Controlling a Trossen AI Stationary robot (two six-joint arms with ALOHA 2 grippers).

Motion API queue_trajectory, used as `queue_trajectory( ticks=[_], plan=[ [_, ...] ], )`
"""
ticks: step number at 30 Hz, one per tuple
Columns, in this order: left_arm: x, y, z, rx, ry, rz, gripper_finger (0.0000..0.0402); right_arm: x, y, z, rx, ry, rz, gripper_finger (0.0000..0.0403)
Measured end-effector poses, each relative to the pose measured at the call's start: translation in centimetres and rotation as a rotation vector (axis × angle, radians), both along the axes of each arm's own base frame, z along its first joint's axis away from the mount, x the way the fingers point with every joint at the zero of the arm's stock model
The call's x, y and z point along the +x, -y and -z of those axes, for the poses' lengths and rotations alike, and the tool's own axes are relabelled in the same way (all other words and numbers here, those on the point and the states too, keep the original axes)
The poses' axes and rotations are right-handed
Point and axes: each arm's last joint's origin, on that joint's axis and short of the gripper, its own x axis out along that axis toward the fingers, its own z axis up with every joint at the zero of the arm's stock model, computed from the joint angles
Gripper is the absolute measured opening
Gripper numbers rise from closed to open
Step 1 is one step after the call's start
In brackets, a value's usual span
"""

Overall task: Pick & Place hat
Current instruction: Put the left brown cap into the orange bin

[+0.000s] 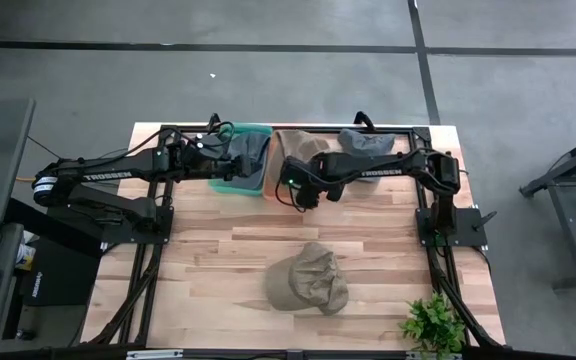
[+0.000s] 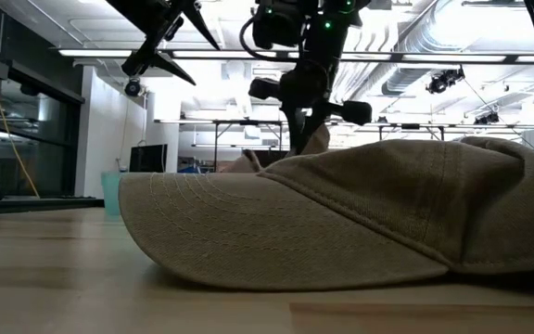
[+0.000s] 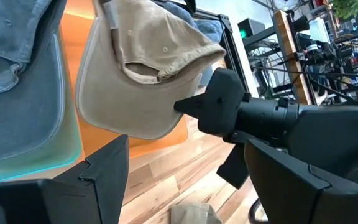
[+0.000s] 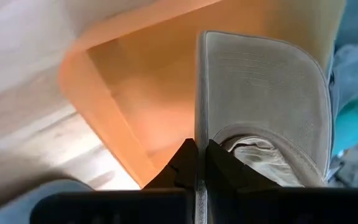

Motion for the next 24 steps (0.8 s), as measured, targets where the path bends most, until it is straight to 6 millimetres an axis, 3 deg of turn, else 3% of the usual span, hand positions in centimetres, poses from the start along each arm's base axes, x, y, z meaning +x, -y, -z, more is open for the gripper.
queue_trajectory(
  ticks=[9, 19, 24],
  plan=[
    [0.0, 0.0, 0.0, -0.023, 0.009, -0.012, 0.0275, 0.0, 1.7, 0.0, 0.041, -0.011, -0.113, 0.001],
    [0.0, 0.0, 0.0, -0.028, 0.011, -0.015, 0.0275, -0.5, 3.9, 0.0, 0.113, 0.045, 0.018, 0.0126],
    [0.0, 0.0, 0.0, -0.027, 0.011, -0.016, 0.0275, -0.1, 4.8, -0.4, 0.007, 0.123, 0.136, 0.0171]
  ],
)
